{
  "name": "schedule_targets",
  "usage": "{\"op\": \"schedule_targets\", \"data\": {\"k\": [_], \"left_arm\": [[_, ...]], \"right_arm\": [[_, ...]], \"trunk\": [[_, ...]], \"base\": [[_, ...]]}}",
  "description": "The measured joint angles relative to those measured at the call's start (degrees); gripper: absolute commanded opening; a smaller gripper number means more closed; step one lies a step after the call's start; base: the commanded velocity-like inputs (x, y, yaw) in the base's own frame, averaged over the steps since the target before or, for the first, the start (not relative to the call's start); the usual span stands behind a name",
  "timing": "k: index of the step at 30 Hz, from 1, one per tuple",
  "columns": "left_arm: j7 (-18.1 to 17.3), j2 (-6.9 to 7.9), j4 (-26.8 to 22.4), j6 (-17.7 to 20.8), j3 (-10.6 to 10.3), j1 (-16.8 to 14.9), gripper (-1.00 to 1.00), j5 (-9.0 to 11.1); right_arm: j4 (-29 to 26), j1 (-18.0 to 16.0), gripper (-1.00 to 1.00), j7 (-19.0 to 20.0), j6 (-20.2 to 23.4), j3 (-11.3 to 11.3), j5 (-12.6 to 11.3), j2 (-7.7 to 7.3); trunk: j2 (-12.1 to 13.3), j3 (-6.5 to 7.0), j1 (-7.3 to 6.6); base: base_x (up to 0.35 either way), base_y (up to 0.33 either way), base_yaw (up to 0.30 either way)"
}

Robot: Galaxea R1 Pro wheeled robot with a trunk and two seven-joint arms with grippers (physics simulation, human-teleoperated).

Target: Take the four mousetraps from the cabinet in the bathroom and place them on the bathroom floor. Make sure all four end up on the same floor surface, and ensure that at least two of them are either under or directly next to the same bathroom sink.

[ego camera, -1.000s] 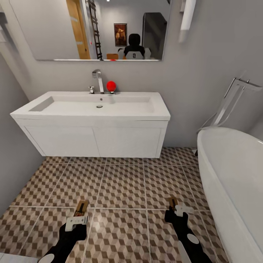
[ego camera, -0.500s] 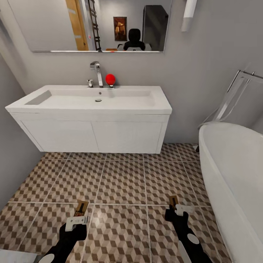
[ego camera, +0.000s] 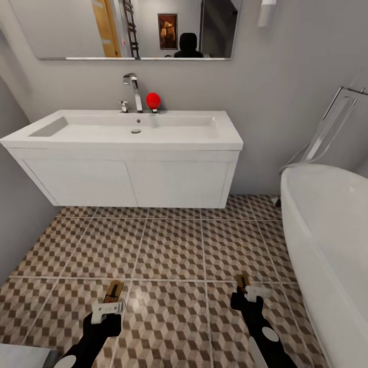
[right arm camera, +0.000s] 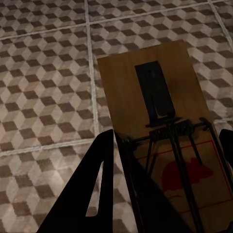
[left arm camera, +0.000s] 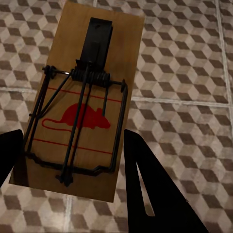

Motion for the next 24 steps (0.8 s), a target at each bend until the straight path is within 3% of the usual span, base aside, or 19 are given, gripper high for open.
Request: {"op": "schedule_targets", "data": {"k": [15,24], "left_arm": [[0.0,0.02,0.0,0.0,-0.04,0.0,-1.0,0.0],[0.01,0.08,0.0,-2.3,-0.05,-0.01,-1.0,0.0]], "right_arm": [[0.0,0.0,-1.0,0.0,0.0,0.0,0.05,0.0],[-0.02,0.0,-1.0,-0.01,-0.8,0.05,0.15,-0.01]], "trunk": [[-6.02,-3.91,3.29],[-6.03,-3.97,3.3]], "base": [[0.0,0.0,0.0],[0.0,0.0,0.0]]}}
